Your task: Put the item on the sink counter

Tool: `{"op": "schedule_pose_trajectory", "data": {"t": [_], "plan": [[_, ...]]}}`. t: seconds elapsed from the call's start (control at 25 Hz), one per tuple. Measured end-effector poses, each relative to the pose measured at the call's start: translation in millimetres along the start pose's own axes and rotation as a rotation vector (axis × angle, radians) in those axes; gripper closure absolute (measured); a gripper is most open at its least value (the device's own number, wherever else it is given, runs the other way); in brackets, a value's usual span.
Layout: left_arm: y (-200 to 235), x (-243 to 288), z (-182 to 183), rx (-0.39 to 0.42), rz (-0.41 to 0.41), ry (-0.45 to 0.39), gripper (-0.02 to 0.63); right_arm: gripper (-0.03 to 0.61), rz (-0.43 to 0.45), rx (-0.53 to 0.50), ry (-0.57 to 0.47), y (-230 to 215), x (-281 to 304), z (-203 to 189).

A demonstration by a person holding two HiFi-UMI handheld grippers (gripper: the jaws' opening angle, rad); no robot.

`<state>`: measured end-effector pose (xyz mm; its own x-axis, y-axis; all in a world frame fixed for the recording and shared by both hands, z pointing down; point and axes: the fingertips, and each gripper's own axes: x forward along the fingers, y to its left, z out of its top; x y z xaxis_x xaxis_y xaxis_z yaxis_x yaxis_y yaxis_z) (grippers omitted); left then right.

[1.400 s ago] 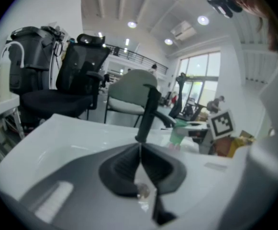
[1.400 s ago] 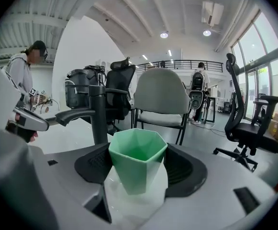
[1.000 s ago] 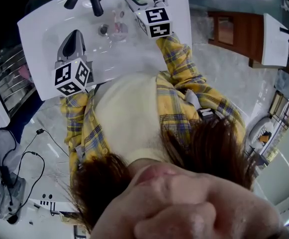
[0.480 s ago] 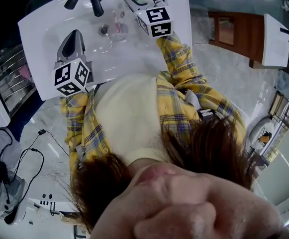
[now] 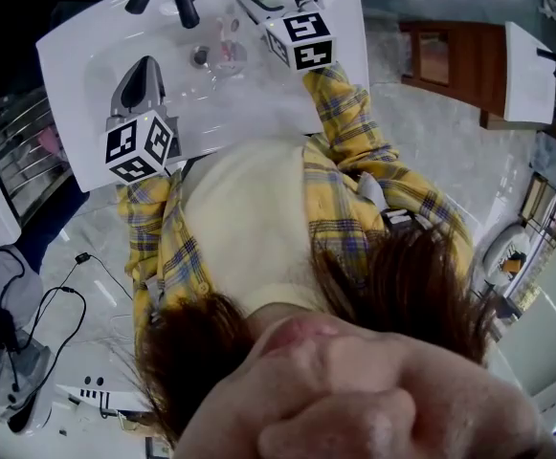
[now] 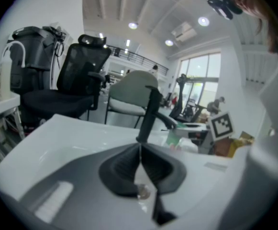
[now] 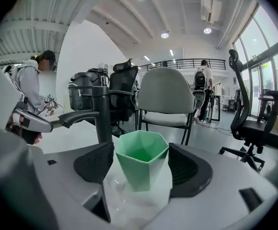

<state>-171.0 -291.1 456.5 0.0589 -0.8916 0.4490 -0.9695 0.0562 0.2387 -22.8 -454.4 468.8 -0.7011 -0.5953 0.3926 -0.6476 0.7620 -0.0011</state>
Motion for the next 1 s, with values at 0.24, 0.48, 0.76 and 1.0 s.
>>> {"op": "schedule_pose_trajectory", "data": {"t": [0.24, 0.48, 0.76, 1.0], "plan": [[-5.1, -2.8, 5.3, 0.008, -0.028, -0.015, 0.606, 0.25, -0.019, 0.022, 0.008, 0.1, -15.1, -0.6], [-17.3, -4.2, 9.0, 0.028, -0.076, -0.026, 0.606, 0.25, -0.036, 0.053, 0.015, -0.3, -30.4, -0.5], [-26.5, -5.7, 8.7, 0.057, -0.115, -0.03, 0.606, 0.25, -0.056, 0.075, 0.013, 0.7, -49.9, -5.8], [-33.1, -7.0, 9.3, 0.071, -0.14, -0.033, 0.606, 0.252, -0.06, 0.091, 0.031, 4.6, -66.3, -12.6]]}}
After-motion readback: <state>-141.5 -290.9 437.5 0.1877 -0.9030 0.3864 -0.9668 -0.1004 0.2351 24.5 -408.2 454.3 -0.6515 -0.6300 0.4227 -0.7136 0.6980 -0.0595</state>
